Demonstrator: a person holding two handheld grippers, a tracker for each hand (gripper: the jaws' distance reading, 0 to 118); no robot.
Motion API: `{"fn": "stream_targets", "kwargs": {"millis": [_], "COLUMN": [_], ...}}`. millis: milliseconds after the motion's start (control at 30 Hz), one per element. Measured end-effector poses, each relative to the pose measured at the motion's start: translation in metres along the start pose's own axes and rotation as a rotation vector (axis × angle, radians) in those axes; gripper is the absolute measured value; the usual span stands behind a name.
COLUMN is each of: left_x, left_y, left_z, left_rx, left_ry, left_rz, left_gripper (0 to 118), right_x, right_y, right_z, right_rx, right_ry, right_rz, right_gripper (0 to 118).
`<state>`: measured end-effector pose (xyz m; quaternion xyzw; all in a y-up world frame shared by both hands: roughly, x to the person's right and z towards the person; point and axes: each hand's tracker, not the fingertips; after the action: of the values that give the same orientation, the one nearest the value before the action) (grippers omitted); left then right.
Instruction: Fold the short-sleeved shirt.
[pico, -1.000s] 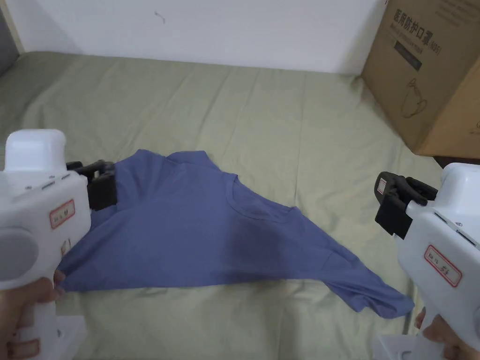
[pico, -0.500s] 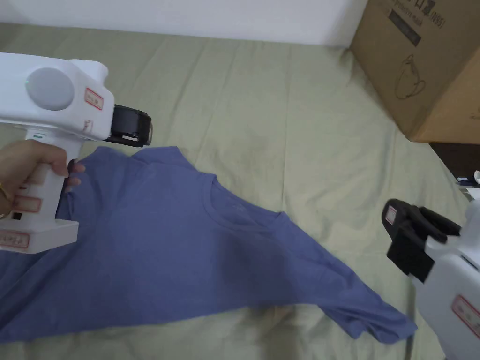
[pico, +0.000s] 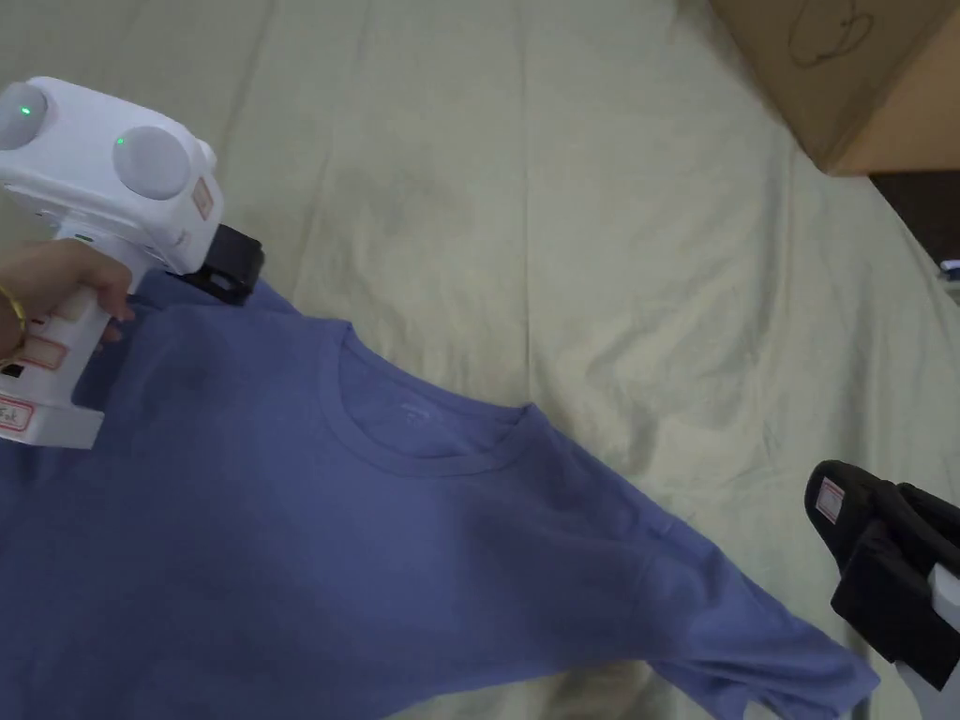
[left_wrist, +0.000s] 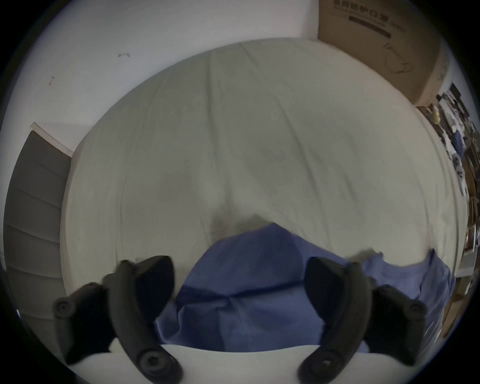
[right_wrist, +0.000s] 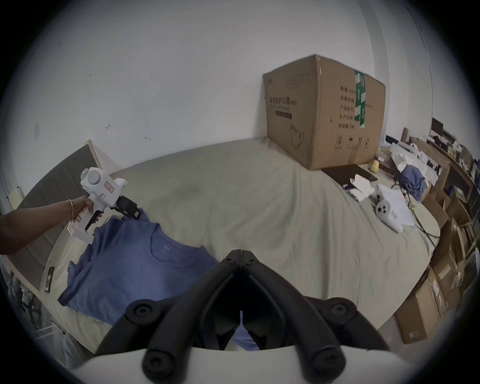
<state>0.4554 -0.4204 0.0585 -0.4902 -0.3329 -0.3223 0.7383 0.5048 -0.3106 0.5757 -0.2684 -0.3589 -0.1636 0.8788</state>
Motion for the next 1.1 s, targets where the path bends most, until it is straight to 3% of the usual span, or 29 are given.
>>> {"fn": "stream_targets", "kwargs": {"millis": [33,67,133,167,200,400,433,467,500,567,600,633,833,967,1100], "left_x": [-0.001,-0.002,-0.004,-0.004,0.000,0.014,0.014,0.013,0.007,0.006,0.005,-0.006,-0.012,-0.014,-0.004], "left_y": [0.002,0.003,0.002,0.001,0.005,-0.003,-0.004,-0.005,-0.008,-0.016,-0.021,-0.013,-0.029,-0.035,-0.043], "left_z": [-0.004,-0.008,-0.011,-0.013,-0.005,0.024,0.035,0.046,0.061,0.085,0.096,0.092,0.128,0.132,0.134], "left_rx": [-0.004,-0.006,-0.037,-0.047,-0.003,0.048,0.083,0.102,0.129,0.167,0.182,0.181,0.236,0.261,0.261], "left_ry": [-0.002,-0.013,-0.143,-0.189,-0.148,-0.057,-0.059,-0.073,-0.093,-0.102,-0.105,-0.121,-0.126,-0.110,-0.101], "left_rz": [0.017,0.038,0.146,0.182,0.153,0.066,0.062,0.075,0.082,0.079,0.076,0.082,0.131,0.164,0.185], "left_gripper": [80,58,25,11,5,4,4,4,4,4,4,4,4,4,4], "right_x": [0.002,0.000,0.000,0.000,0.003,0.007,0.007,0.010,0.013,0.020,0.023,0.025,0.039,0.050,0.060], "right_y": [-0.002,-0.002,-0.003,-0.004,-0.007,-0.005,-0.004,-0.003,-0.002,0.000,0.001,0.001,-0.007,-0.023,-0.038], "right_z": [-0.004,-0.006,-0.011,-0.013,-0.013,-0.011,-0.011,-0.011,-0.013,-0.023,-0.029,-0.033,-0.091,-0.123,-0.132], "right_rx": [-0.005,-0.010,-0.019,-0.024,-0.029,-0.060,-0.067,-0.086,-0.129,-0.213,-0.239,-0.220,-0.423,-0.647,-0.668], "right_ry": [-0.004,-0.009,-0.014,-0.014,-0.016,-0.013,-0.026,-0.032,-0.026,-0.015,-0.032,-0.033,-0.088,-0.191,-0.234], "right_rz": [-0.005,-0.007,-0.012,-0.013,-0.014,-0.014,-0.009,-0.015,-0.038,-0.073,-0.080,-0.079,-0.049,-0.083,-0.143], "right_gripper": [0,0,0,0,0,0,9,42,82,102,102,112,112,112,108]}}
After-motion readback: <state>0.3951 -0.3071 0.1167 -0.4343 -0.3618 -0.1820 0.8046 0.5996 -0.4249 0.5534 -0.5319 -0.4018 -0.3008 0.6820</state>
